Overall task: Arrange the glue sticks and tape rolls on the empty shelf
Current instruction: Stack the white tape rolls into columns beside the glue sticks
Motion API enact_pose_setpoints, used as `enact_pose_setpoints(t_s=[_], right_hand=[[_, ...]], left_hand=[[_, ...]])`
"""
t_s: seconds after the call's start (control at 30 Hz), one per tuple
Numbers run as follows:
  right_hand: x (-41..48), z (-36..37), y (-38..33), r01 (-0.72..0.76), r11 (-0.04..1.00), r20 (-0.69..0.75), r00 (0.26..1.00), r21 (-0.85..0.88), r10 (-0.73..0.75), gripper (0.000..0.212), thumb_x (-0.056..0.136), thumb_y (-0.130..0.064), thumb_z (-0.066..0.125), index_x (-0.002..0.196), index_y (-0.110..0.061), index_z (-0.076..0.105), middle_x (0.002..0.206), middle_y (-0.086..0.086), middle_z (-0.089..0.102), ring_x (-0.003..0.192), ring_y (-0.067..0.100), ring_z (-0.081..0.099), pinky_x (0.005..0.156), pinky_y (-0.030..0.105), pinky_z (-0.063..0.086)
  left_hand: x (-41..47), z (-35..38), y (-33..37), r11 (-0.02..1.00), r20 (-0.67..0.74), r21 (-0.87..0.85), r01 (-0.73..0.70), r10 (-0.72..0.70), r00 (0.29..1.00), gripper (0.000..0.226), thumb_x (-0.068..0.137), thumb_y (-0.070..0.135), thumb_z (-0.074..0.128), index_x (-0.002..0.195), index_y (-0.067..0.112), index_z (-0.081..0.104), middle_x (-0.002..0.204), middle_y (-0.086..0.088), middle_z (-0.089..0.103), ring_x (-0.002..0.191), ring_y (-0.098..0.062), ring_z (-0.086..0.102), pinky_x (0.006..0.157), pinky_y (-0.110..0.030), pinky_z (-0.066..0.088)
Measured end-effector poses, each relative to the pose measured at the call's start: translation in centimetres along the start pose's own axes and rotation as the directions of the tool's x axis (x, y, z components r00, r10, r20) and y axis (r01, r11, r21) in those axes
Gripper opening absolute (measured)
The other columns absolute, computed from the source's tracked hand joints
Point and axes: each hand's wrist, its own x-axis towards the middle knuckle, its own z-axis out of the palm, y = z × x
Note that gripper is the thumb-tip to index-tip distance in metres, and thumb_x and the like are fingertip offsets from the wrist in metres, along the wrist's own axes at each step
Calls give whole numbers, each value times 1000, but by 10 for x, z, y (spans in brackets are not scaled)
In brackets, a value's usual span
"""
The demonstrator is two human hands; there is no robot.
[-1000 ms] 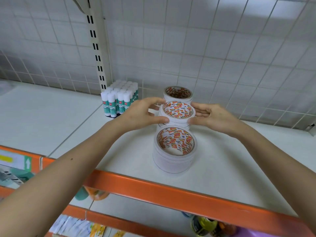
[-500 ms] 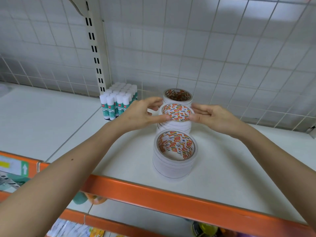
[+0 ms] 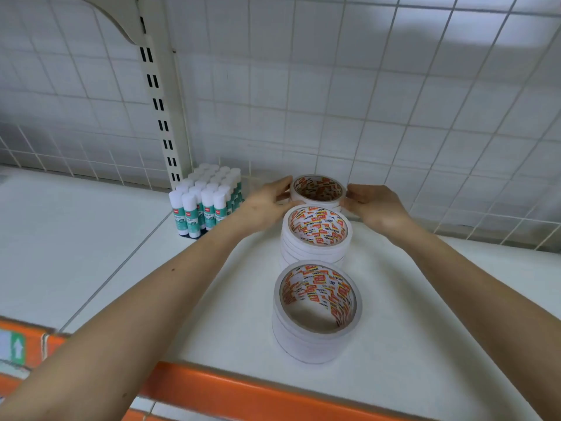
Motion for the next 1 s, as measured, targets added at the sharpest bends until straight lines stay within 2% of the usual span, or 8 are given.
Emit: enact_pose_setpoints(t_s=[0.07, 0.2, 0.33, 0.43, 0.57, 0.77, 0.87, 1.0], right_hand=[[2, 3, 4, -1, 1000, 10, 1000, 16, 1, 31, 89, -21, 52, 109, 1, 59, 109, 15, 66, 106, 29, 57, 94, 39, 41], [3, 3, 4, 27, 999, 24, 999, -46, -26, 28, 91, -20, 49, 112, -4, 59, 111, 12, 66, 108, 27, 56, 91, 34, 39], [4, 5, 4, 25, 999, 49, 999, -47, -23, 37, 89, -17, 54, 118, 4, 51, 115, 17, 63, 112, 31, 54, 100, 43, 38], [5, 7, 8, 81, 990, 77, 994, -119, -73, 32, 86, -23, 58, 115, -8, 57, 112, 7, 66, 108, 24, 58, 97, 38, 42], [6, 11, 8, 118, 964, 43, 993, -239, -111, 30, 88, -28, 55, 111, -10, 57, 110, 6, 67, 106, 25, 58, 89, 31, 43], [7, 10, 7, 92, 940, 79, 994, -330, -70, 36, 90, -33, 51, 117, -8, 48, 123, 9, 60, 113, 25, 54, 85, 28, 39], [0, 2, 6, 44, 961, 68, 997, -272, -26, 48, 89, -27, 55, 130, -9, 38, 139, 8, 46, 127, 20, 45, 97, 28, 35], [-27, -15, 8, 31, 989, -1, 999, -146, -32, 52, 88, -24, 57, 136, -13, 40, 141, 4, 44, 127, 17, 45, 105, 21, 27]], left_hand=[[2, -1, -3, 1000, 12, -9, -19, 19, 1000, 43, 89, 27, 58, 128, 13, 49, 130, 0, 56, 122, -14, 50, 104, -31, 40], [4, -1, -6, 999, -16, 11, -44, 44, 999, 47, 86, 31, 61, 129, 15, 51, 128, 1, 59, 118, -11, 54, 104, -31, 41], [6, 0, -8, 998, -27, 16, -54, 54, 998, 49, 85, 32, 63, 130, 15, 50, 127, 1, 59, 117, -11, 55, 104, -33, 43], [6, 1, -9, 998, -32, 22, -62, 62, 998, 49, 86, 29, 62, 131, 13, 49, 129, 0, 58, 118, -9, 54, 104, -29, 41], [6, 2, -9, 997, -35, 45, -56, 57, 998, 56, 86, 29, 61, 137, 12, 43, 133, -2, 55, 121, -12, 52, 105, -29, 40], [5, -10, 2, 993, 79, 114, -33, 24, 997, 51, 89, 32, 57, 134, 12, 44, 135, -1, 51, 124, -15, 49, 100, -23, 38], [2, -21, 8, 992, -18, 124, 8, -6, 1000, 62, 89, 38, 55, 142, 16, 32, 145, 2, 40, 129, -13, 43, 97, -19, 32], [0, -22, 34, 983, -33, 169, -67, 73, 997, 54, 88, 40, 56, 137, 24, 41, 140, 2, 47, 127, -11, 46, 98, -18, 30]])
